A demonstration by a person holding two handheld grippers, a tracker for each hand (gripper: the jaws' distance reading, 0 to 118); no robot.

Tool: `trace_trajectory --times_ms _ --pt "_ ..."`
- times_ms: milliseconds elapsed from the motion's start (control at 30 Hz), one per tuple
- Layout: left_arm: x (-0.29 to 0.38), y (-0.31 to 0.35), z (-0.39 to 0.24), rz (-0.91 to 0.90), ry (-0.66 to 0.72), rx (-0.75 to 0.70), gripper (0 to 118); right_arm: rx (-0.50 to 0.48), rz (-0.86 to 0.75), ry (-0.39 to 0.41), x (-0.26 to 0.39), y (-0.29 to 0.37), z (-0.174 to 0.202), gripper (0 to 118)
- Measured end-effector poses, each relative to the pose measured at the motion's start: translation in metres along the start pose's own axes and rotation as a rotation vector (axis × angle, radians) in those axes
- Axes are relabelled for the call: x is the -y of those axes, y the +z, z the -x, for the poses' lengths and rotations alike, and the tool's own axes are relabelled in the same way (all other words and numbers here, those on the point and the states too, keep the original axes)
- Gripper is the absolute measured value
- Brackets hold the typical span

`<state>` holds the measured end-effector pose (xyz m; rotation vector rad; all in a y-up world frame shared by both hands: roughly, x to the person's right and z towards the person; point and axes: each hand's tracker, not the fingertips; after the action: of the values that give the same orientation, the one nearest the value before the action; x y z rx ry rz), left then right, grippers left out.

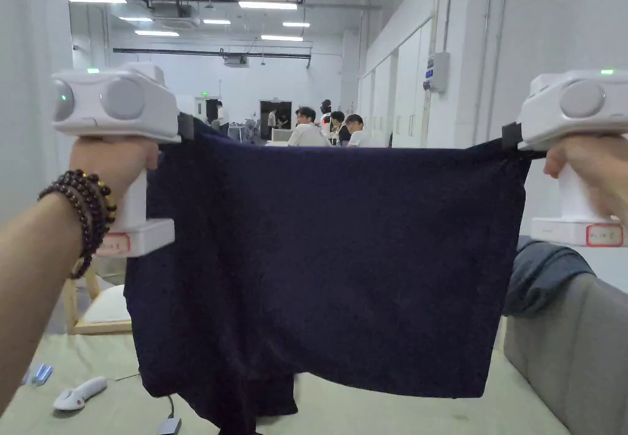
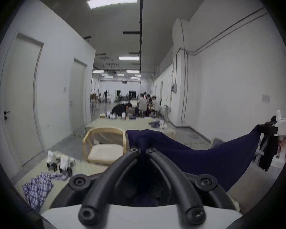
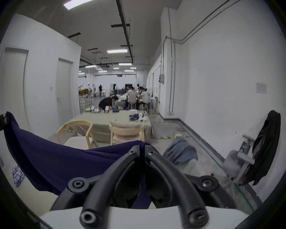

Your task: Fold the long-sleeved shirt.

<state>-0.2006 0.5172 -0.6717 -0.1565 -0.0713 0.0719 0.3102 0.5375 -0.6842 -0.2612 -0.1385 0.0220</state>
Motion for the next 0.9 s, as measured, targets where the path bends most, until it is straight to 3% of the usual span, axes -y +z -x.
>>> trace_trajectory --times_ms 167,300,400,500,633,733,900 --pt "0.122 -0.011 -0.003 0.198 -0.034 -0.038 6 -0.009 0.164 -0.021 0.110 -0.045 0.009 3" --pt "0.197 -0.016 0.003 0.306 0.047 -0.039 6 -0.001 0.299 -0.035 0.196 -0.059 0.016 3" --pt "0.224 -0.031 0.020 0.381 0.080 -0.041 6 -0.005 0.336 -0.055 0.235 -0.061 0.017 3" --pt "0.228 -0.031 0.024 0.379 0.074 -0.043 6 -0.028 0.362 -0.022 0.246 -0.057 0.015 3" --pt "0.220 -0.003 0.023 0.351 0.059 -0.016 6 -0.051 0.293 -0.068 0.242 -0.010 0.011 3" --pt "0.222 0.042 0.018 0.364 0.026 -0.017 6 -0.096 0.248 -0.053 0.255 0.026 0.001 3" --pt "0.284 0.151 0.027 0.320 0.065 0.019 6 -0.131 0.263 -0.012 0.320 0.123 -0.014 3"
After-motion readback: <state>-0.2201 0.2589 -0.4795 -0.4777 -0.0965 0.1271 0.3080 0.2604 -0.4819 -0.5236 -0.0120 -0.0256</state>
